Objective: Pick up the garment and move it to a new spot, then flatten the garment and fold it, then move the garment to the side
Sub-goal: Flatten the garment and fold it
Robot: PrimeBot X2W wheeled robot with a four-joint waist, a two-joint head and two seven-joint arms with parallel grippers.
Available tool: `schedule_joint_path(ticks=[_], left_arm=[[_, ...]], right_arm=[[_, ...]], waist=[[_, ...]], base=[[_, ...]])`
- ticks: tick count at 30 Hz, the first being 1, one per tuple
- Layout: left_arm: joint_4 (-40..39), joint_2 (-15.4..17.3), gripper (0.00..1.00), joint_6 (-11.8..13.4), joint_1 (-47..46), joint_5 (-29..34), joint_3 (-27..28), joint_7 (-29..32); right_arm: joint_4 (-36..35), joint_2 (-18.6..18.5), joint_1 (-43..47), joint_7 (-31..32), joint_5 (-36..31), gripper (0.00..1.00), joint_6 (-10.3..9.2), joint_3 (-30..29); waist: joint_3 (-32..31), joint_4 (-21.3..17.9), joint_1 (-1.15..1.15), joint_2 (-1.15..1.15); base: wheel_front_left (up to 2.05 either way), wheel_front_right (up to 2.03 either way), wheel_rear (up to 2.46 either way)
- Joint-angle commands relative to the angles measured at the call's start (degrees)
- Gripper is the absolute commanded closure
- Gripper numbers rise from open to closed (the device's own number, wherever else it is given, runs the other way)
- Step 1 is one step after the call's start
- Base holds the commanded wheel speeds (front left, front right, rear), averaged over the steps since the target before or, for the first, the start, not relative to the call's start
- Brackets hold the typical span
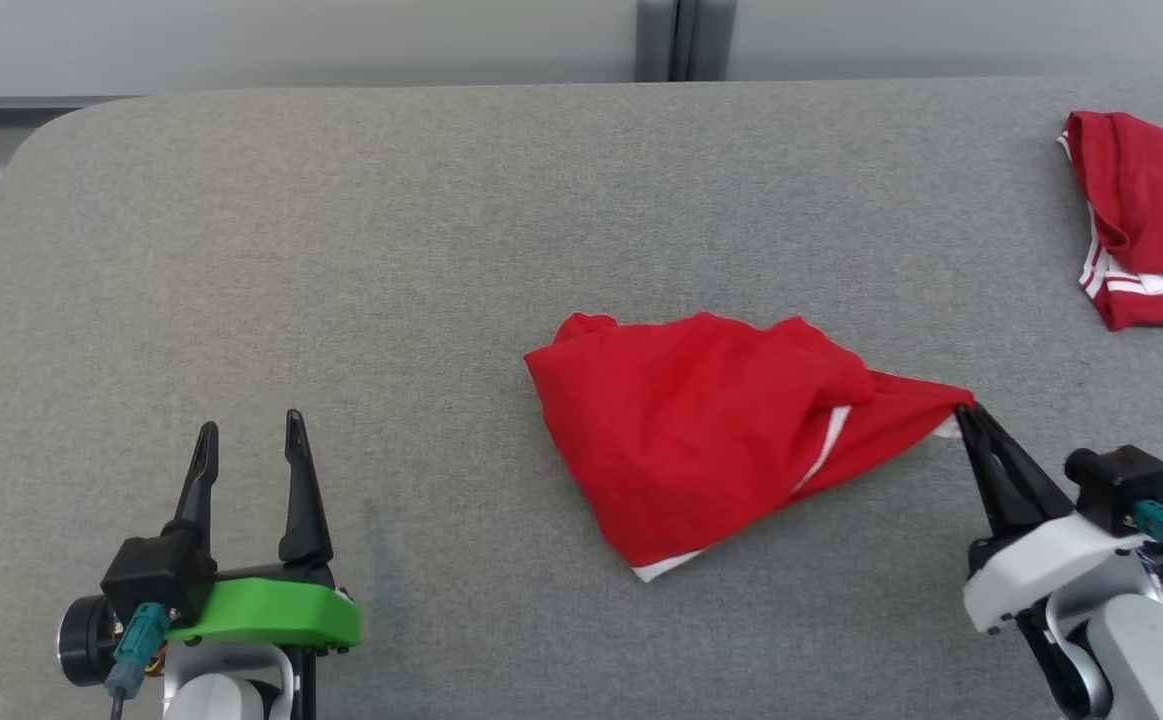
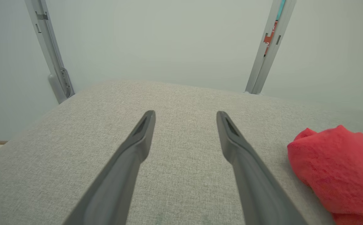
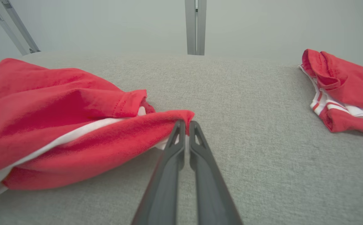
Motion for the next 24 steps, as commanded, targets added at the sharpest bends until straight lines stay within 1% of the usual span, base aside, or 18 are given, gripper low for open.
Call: schedule_joint_path(ticks=[1, 4, 9, 10, 11, 18, 21, 24], left_arm=[[0.11, 0.12, 0.0, 0.01, 0.25, -0.08, -0.08, 0.03], [0.34, 0.13, 0.0, -0.23, -0.21, -0.07, 0.0, 0.03], [0.26, 0.12, 0.0, -0.14, -0.27, -0.13, -0.05, 0.02], [0.19, 0.12, 0.0, 0.01, -0.08, -0.19, -0.12, 0.03], [0.17, 0.12, 0.0, 0.09, 0.1, -0.22, -0.17, 0.03], [0.56, 0.13, 0.0, -0.19, 0.69, 0.27, 0.0, 0.03], [0.67, 0.12, 0.0, -0.32, 0.73, 0.38, 0.15, 0.03], [0.76, 0.13, 0.0, -0.38, 0.74, 0.44, 0.13, 0.03]], right_arm=[[-0.5, -0.37, 1.92, -0.13, -0.43, 1.0, -0.07, -1.77], [-1.54, -0.08, 5.51, 0.79, -1.12, 1.0, -0.07, -5.57], [-3.2, 1.66, 9.4, 2.11, -1.85, 1.0, -0.07, -9.66], [-3.79, 2.22, 9.73, 1.91, -2.52, 0.54, -0.07, -10.43], [-4.27, 2.9, 9.94, 1.78, -2.8, 0.0, -0.07, -10.84], [-10.85, 5.86, 10.1, 0.64, -5.72, 0.0, -0.07, -13.24], [-12.85, 6.36, 10.18, 1.01, -6.33, 0.0, -0.07, -12.8], [-13.4, 6.37, 9.15, 2.37, -6.76, 0.0, -0.07, -11.18]], waist=[[-0.55, -1.15, 0.0, 0.0], [-0.6, -1.54, 0.0, 0.0], [-0.51, -1.89, 0.0, 0.0], [-0.54, -1.99, 0.0, 0.0], [-0.6, -2.07, 0.0, 0.0], [-1.23, -2.42, 0.0, 0.0], [-1.51, -2.53, 0.0, 0.0], [-1.76, -2.57, 0.0, 0.0]], base=[[0.0, 0.0, 0.0], [0.0, 0.0, 0.0], [0.0, 0.0, 0.0], [0.0, 0.0, 0.0], [0.0, 0.0, 0.0], [0.0, 0.0, 0.0], [0.0, 0.0, 0.0], [0.0, 0.0, 0.0]])
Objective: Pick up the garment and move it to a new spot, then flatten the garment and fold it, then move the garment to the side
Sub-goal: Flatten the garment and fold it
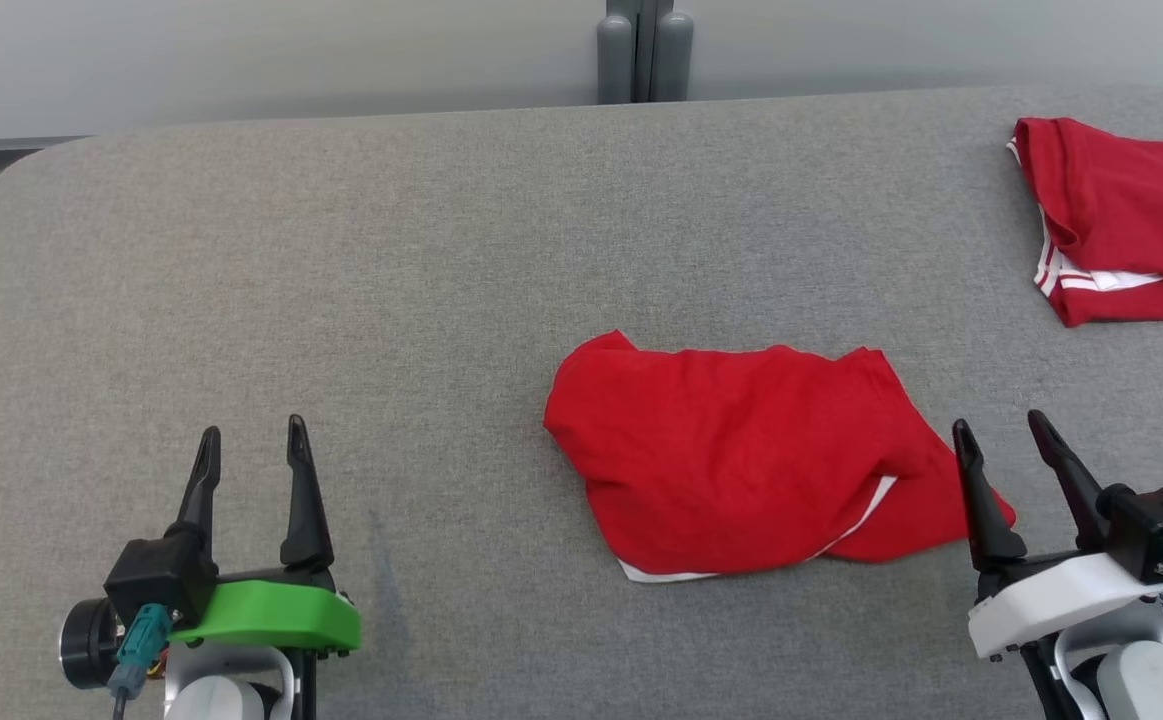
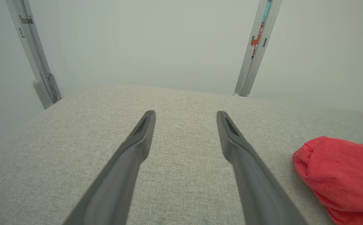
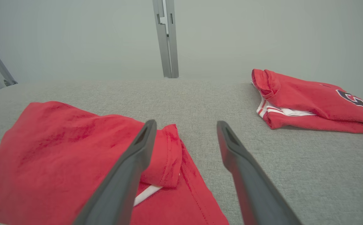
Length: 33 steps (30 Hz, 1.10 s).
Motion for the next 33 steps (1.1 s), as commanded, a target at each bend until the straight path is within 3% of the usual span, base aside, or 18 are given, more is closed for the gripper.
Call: schedule_joint_path(ticks=[1, 7, 21, 22, 23, 24, 33], left_arm=[[0.03, 0.14, 0.0, -0.23, 0.7, 0.27, 0.12, 0.03], [-0.04, 0.14, 0.0, -0.25, 0.37, -0.11, -0.66, 0.03], [0.13, 0.13, 0.0, -0.2, -0.84, -0.44, -1.62, 0.03], [0.13, 0.14, 0.0, -0.15, -0.87, -0.47, -1.67, 0.03], [0.15, 0.14, 0.0, -0.1, -0.89, -0.52, -1.75, 0.03], [0.18, 0.14, 0.0, -0.06, -0.93, -0.53, -1.83, 0.03], [0.62, 0.15, 0.0, -0.3, 1.35, -0.13, -0.65, 0.03]], right_arm=[[-0.16, -0.26, -1.04, 0.6, -0.31, 0.0, -0.07, 0.73], [4.32, -1.66, -4.46, 4.37, 0.0, 0.0, -0.07, 4.09], [22.0, -3.15, -11.79, 4.06, 2.95, 0.0, -0.07, 10.41], [22.83, -3.02, -12.29, 4.09, 3.68, 0.07, -0.07, 11.1], [23.71, -3.01, -12.81, 3.94, 4.36, 0.84, -0.07, 12.0], [24.02, -3.13, -13.32, 3.08, 4.77, 1.0, -0.07, 12.55], [22.21, -4.24, -11.89, -1.24, 8.08, 1.0, -0.07, 14.43]], waist=[[-0.08, 0.03, 0.0, 0.0], [0.14, 0.85, 0.0, 0.0], [1.62, 4.32, 0.0, 0.0], [1.69, 4.42, 0.0, 0.0], [1.75, 4.55, 0.0, 0.0], [1.78, 4.65, 0.0, 0.0], [-0.15, 2.41, 0.0, 0.0]], base=[[0.0, 0.0, 0.0], [0.0, 0.0, 0.0], [0.0, 0.0, 0.0], [0.0, 0.0, 0.0], [0.0, 0.0, 0.0], [0.0, 0.0, 0.0], [0.0, 0.0, 0.0]])
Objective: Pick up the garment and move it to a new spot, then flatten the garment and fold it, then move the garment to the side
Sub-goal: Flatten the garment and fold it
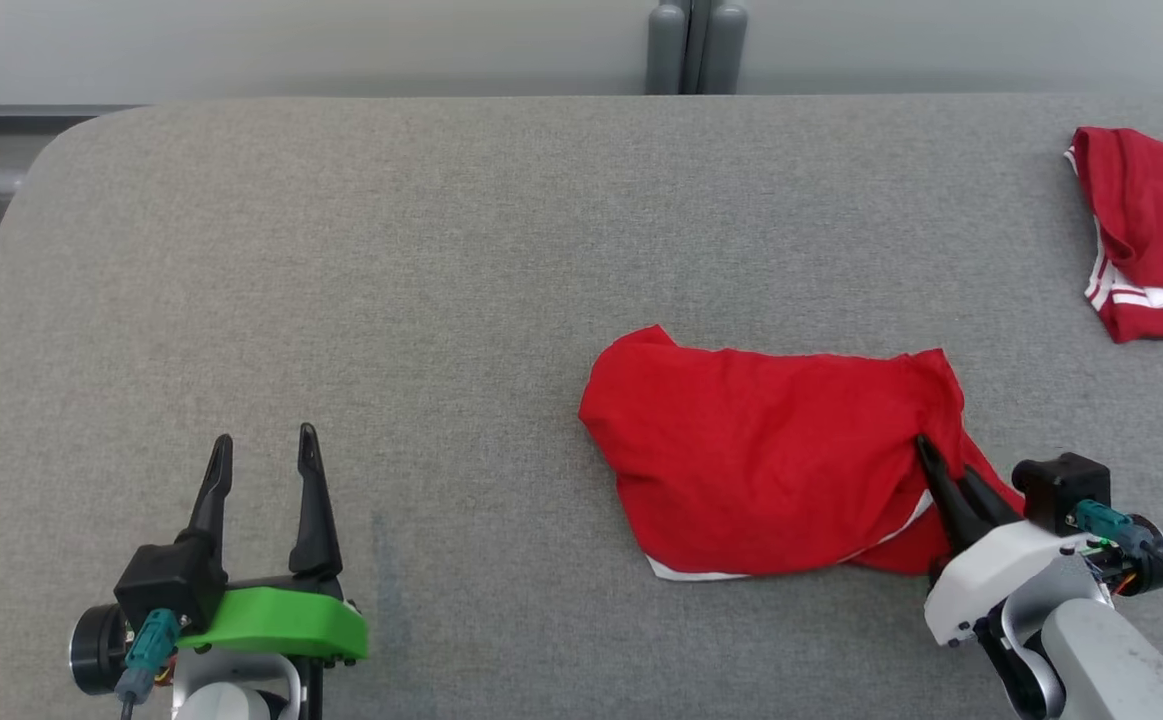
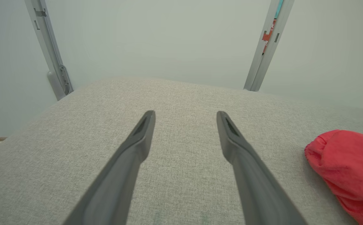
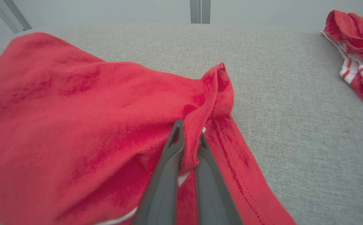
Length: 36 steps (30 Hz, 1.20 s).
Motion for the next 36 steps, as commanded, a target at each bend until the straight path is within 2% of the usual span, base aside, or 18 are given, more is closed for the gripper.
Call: schedule_joint_path(ticks=[1, 7, 13, 17, 21, 22, 23, 27, 36], left_arm=[[0.22, 0.15, 0.0, -0.26, 1.09, 0.29, 0.48, 0.03], [0.13, 0.16, 0.0, -0.43, 1.5, -0.16, 0.59, 0.03], [0.0, 0.16, 0.0, -0.14, 0.59, -0.32, 0.41, 0.03], [-0.02, 0.16, 0.0, -0.03, -0.03, -0.3, 0.12, 0.03], [0.01, 0.16, 0.0, -0.08, -0.36, 0.01, 0.22, 0.03], [0.03, 0.16, 0.0, -0.12, -0.37, 0.08, 0.23, 0.03], [0.11, 0.16, 0.0, -0.18, -0.37, 0.16, 0.33, 0.03], [0.06, 0.16, 0.0, -0.27, -0.61, 0.49, 0.61, 0.03], [0.21, 0.16, 0.0, -0.44, -0.93, 0.81, 0.9, 0.02]], right_arm=[[-1.95, -0.36, 2.12, -0.62, 0.55, 1.0, -0.07, -0.54], [-13.1, -0.7, 10.1, -0.42, -0.35, 1.0, -0.07, -4.98], [-25.73, 1.1, 20.84, 5.6, -2.31, 1.0, -0.07, -11.32], [-28.99, 2.31, 26.61, 9.39, -3.23, 1.0, -0.07, -13.86], [-28.9, 3.33, 28.92, 11.74, -2.69, 1.0, -0.07, -15.44], [-29.11, 3.15, 28.72, 11.48, -3.44, 0.66, -0.07, -15.6], [-29.56, 3.44, 28.15, 11.1, -4.12, 0.0, -0.07, -15.66], [-31.71, 4.32, 25.35, 7.56, -5.4, 0.0, -0.07, -16.52], [-32.6, 6.35, 16.68, 0.29, -7.25, 0.0, -0.07, -13.08]], waist=[[-1.06, -1.5, 0.0, 0.0], [-1.8, -4.47, 0.0, 0.0], [-1.19, -7.51, 0.0, 0.0], [-0.75, -8.61, 0.0, 0.0], [-0.49, -9.17, 0.0, 0.0], [-0.47, -9.22, 0.0, 0.0], [-0.47, -9.29, 0.0, 0.0], [-0.23, -9.38, 0.0, 0.0], [0.39, -8.72, 0.0, 0.0]], base=[[0.0, 0.0, 0.0], [0.0, 0.0, 0.0], [0.0, 0.0, 0.0], [0.0, 0.0, 0.0], [0.0, 0.0, 0.0], [0.0, 0.0, 0.0], [0.0, 0.0, 0.0], [0.0, 0.0, 0.0], [0.0, 0.0, 0.0]])
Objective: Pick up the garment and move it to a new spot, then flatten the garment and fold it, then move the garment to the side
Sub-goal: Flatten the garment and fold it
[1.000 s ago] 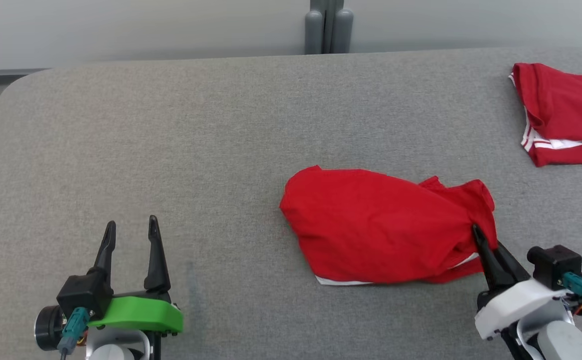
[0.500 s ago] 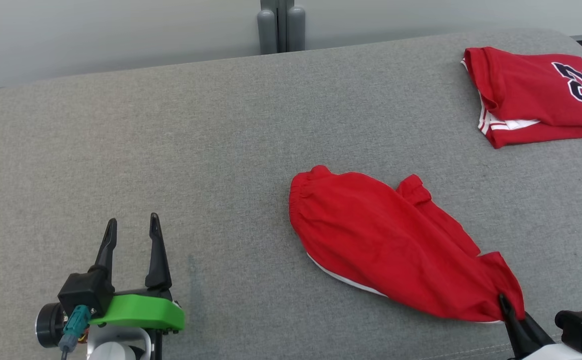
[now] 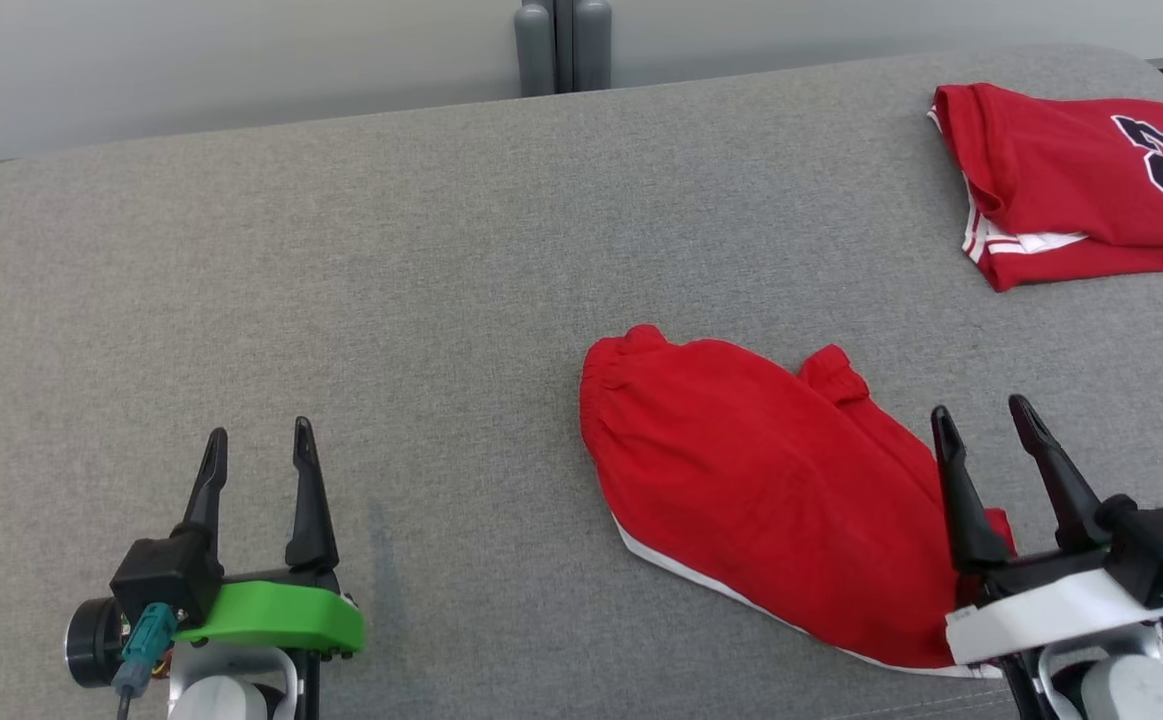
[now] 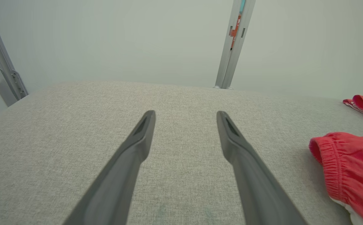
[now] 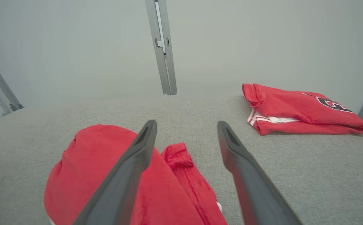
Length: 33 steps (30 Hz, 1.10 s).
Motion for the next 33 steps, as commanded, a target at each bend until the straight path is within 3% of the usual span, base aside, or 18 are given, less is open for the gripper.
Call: schedule_joint_path(ticks=[1, 10, 17, 26, 33], left_arm=[[0.21, 0.16, 0.0, -0.14, -0.65, 0.44, 0.18, 0.03], [0.83, 0.16, 0.0, -0.5, -1.37, 0.65, -0.44, 0.03], [2.36, 0.16, 0.0, -2.02, -3.83, 1.5, -2.65, 0.03], [11.88, 0.18, 0.0, -7.58, -13.1, 2.43, -12.78, 0.05], [20.47, 0.25, 0.0, -8.51, -18.92, -1.46, -22.2, 2.95]], right_arm=[[0.75, 0.54, -1.59, -0.83, -0.38, 0.0, -0.07, 0.66], [7.18, 2.53, -7.28, -2.22, -0.62, 0.0, -0.07, 4.3], [7.18, 2.46, -8.63, -2.18, -0.24, 0.0, -0.07, 4.0], [6.88, 2.18, -10.23, -2.16, 0.48, 0.0, -0.07, 4.77], [7.0, 2.47, -10.48, -2.15, 0.76, 0.0, -0.07, 4.9]], waist=[[0.1, 0.2, 0.0, 0.0], [0.65, 1.38, 0.0, 0.0], [1.54, 0.53, 0.0, 0.0], [2.46, -3.03, 0.0, 0.0], [3.56, -6.14, 0.0, 0.0]], base=[[0.0, 0.0, 0.0], [0.0, 0.0, 0.0], [0.0, 0.0, 0.0], [0.0, 0.0, 0.0], [0.0, 0.0, 0.0]])
